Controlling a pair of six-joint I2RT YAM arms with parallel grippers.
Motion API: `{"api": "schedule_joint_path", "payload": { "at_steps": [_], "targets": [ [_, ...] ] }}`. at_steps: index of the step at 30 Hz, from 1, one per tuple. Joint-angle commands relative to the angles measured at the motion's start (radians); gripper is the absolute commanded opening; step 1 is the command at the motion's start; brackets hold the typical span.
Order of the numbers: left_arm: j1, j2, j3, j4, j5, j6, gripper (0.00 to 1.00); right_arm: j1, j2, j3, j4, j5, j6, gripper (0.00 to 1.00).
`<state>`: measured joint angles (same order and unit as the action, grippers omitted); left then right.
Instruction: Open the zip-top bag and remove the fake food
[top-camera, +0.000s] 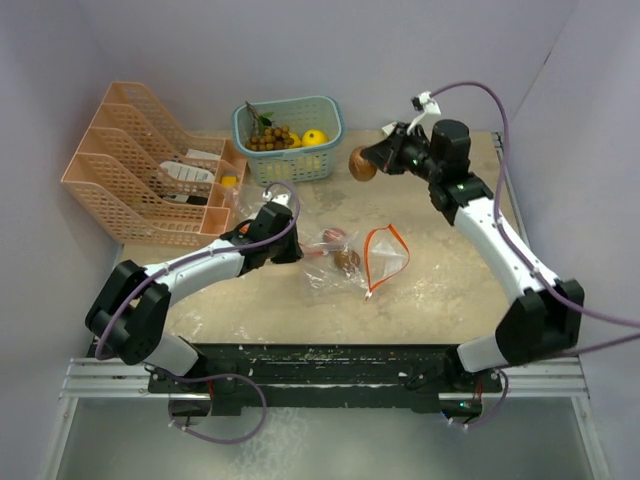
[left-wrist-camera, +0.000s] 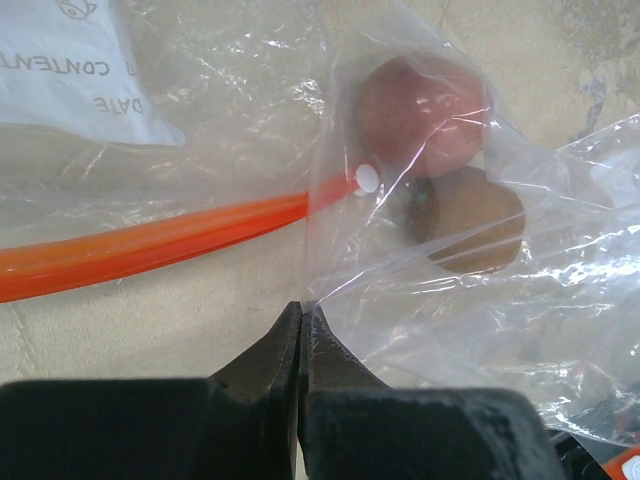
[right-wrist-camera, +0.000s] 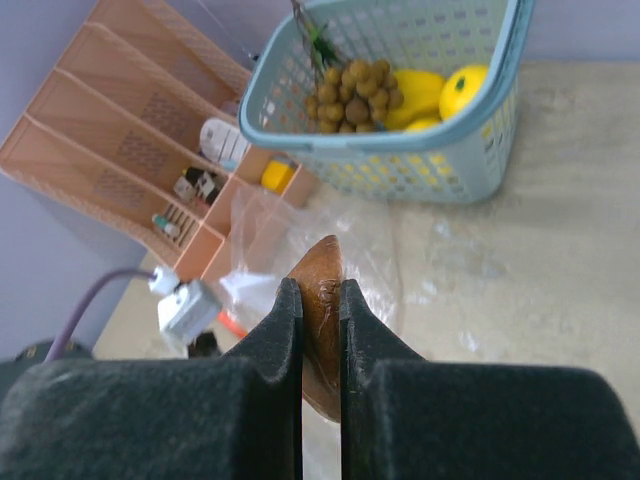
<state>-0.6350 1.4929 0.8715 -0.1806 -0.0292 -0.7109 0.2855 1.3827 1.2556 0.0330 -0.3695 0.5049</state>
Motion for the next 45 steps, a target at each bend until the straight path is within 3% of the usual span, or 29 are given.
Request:
{"api": "schedule_joint_path", "payload": {
  "at_steps": [1,7,12,18,23,25,30,33,35,40,45],
  "targets": [
    [0.007,-0.003,0.008,0.040,0.012,0.026,0.00,-0.002,0.167,0.173,0.157,-0.009,-0.013,0.00],
    [0.007,0.002,0.035,0.012,0.026,0.041,0.00,0.022,0.505,0.476,0.221,-0.039,0.028,0.00],
    [0.007,-0.016,0.039,-0.018,0.012,0.045,0.00,0.072,0.763,0.852,0.062,-0.028,-0.064,0.00],
    [0.006,-0.042,0.026,-0.033,0.008,0.031,0.00,0.085,0.925,1.069,-0.017,0.006,-0.077,0.03],
    [0.006,-0.054,0.021,-0.046,0.004,0.030,0.00,0.111,0.956,1.241,-0.139,0.071,-0.185,0.56],
    [0.006,-0.053,0.023,-0.046,0.007,0.033,0.00,0.112,0.921,1.245,-0.148,0.079,-0.201,0.65],
    [0.006,-0.042,0.038,-0.040,0.008,0.032,0.00,0.110,0.770,1.116,-0.140,0.064,-0.228,0.70],
    [0.006,-0.040,0.055,-0.041,0.002,0.036,0.00,0.110,0.604,0.895,-0.094,0.055,-0.237,0.66],
    [0.006,-0.044,0.062,-0.043,-0.007,0.037,0.00,0.109,0.467,0.692,-0.046,0.069,-0.243,0.58],
    [0.007,-0.058,0.057,-0.036,-0.010,0.037,0.00,0.047,0.090,0.144,0.054,0.090,-0.132,0.24],
    [0.006,-0.075,0.042,-0.034,-0.008,0.036,0.00,-0.039,-0.233,-0.155,-0.108,0.085,-0.084,0.02]
  ]
}}
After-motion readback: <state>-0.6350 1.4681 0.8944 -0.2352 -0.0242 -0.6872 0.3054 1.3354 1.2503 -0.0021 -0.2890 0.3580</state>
